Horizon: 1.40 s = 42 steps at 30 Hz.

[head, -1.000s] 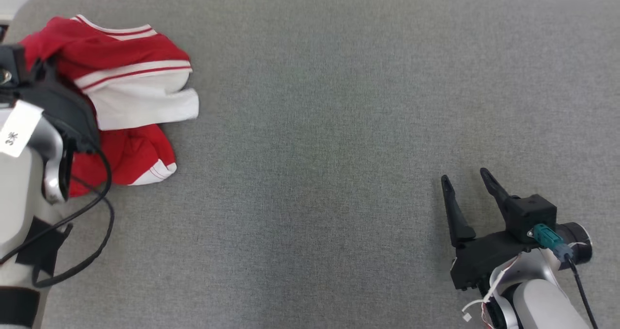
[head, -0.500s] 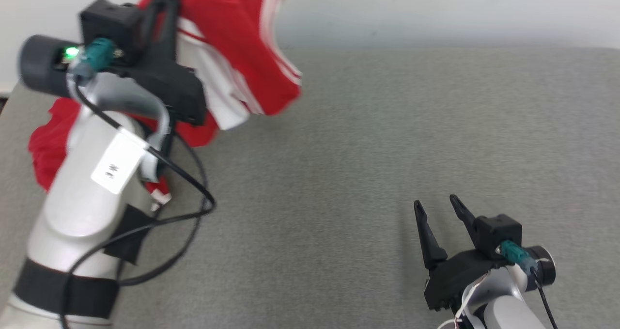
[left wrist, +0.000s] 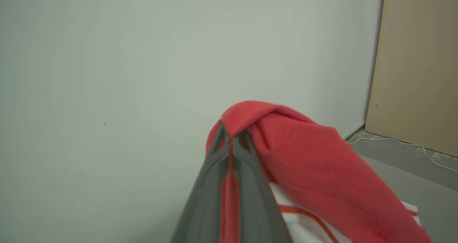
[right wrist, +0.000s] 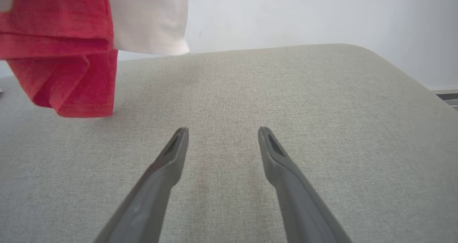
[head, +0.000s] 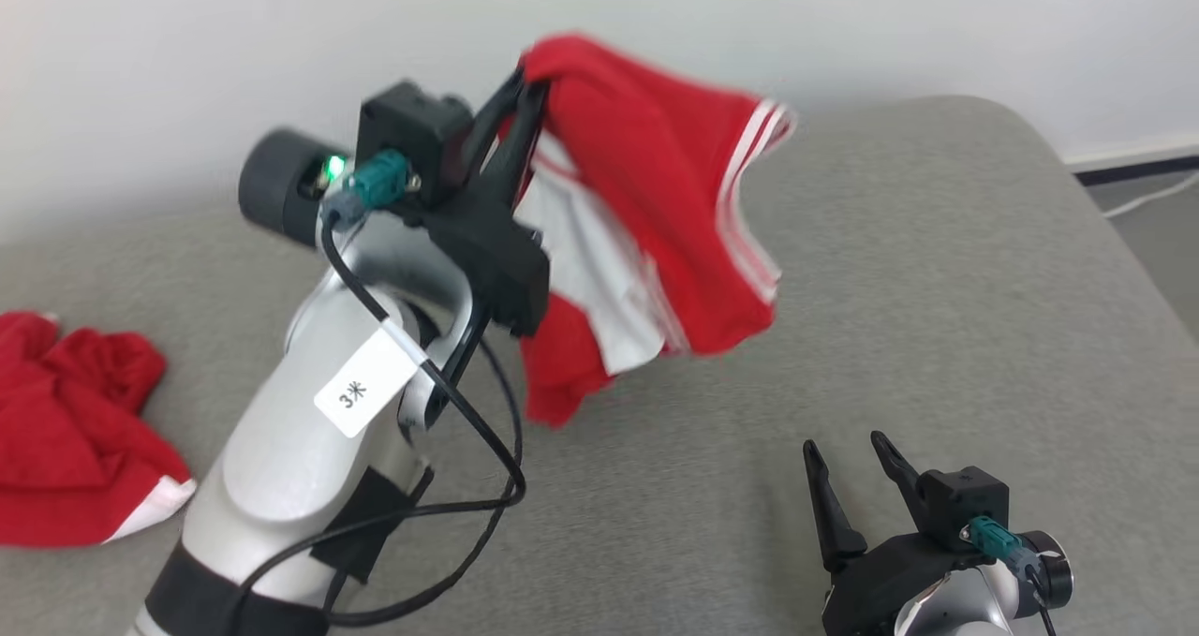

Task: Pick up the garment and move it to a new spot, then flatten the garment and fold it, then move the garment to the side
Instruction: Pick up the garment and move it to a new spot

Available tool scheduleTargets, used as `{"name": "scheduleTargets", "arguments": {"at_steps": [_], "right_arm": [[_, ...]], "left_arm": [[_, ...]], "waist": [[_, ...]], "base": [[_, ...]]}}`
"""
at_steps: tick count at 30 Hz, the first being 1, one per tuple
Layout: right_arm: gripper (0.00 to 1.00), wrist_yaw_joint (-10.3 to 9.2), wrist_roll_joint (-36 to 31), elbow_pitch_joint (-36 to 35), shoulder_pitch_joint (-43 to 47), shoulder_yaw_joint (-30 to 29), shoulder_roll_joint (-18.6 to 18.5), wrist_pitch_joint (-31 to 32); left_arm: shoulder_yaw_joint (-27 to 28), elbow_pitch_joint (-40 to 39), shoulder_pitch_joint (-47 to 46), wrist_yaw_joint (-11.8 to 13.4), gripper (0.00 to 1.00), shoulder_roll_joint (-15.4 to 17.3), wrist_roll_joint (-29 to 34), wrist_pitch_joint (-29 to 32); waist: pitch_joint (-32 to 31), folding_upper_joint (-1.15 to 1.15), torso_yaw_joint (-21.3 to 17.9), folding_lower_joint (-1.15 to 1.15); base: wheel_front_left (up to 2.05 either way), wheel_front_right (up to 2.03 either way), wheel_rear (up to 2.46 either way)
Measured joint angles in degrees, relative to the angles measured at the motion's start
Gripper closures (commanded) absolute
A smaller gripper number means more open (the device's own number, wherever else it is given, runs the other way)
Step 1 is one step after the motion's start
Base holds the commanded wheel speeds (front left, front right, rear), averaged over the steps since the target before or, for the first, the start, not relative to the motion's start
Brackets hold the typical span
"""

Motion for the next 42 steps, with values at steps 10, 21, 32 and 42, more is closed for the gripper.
{"name": "scheduleTargets", "arguments": {"at_steps": [10,21,32,42], "right_arm": [[0.00,0.01,0.6,-0.3,-0.6,0.5,0.5,-0.4],[0.00,0.01,1.2,0.6,-2.2,-0.4,0.8,-1.1],[0.00,0.00,1.6,1.9,-2.0,-1.6,0.7,-2.0],[0.00,0.00,1.7,2.0,0.7,-3.5,0.0,-2.5]], "left_arm": [[-1.4,11.3,6.1,1.4,0.01,-0.3,-1.0,3.4],[-2.4,15.2,4.8,-1.3,0.00,-1.7,-6.6,0.7],[-2.1,11.0,7.1,-2.7,0.00,-1.7,-10.4,-4.4],[-1.3,3.6,17.2,-0.2,0.00,2.0,-9.3,-9.9]], "waist": [[0.5,0.00,-8.0,0.00],[3.7,0.00,-9.9,0.01],[2.1,0.00,-6.4,0.01],[-0.4,0.00,-1.1,0.01]], "base": [[0.00,0.00,0.00],[0.00,0.00,0.00],[0.00,0.00,0.00],[0.00,0.00,0.00]]}}
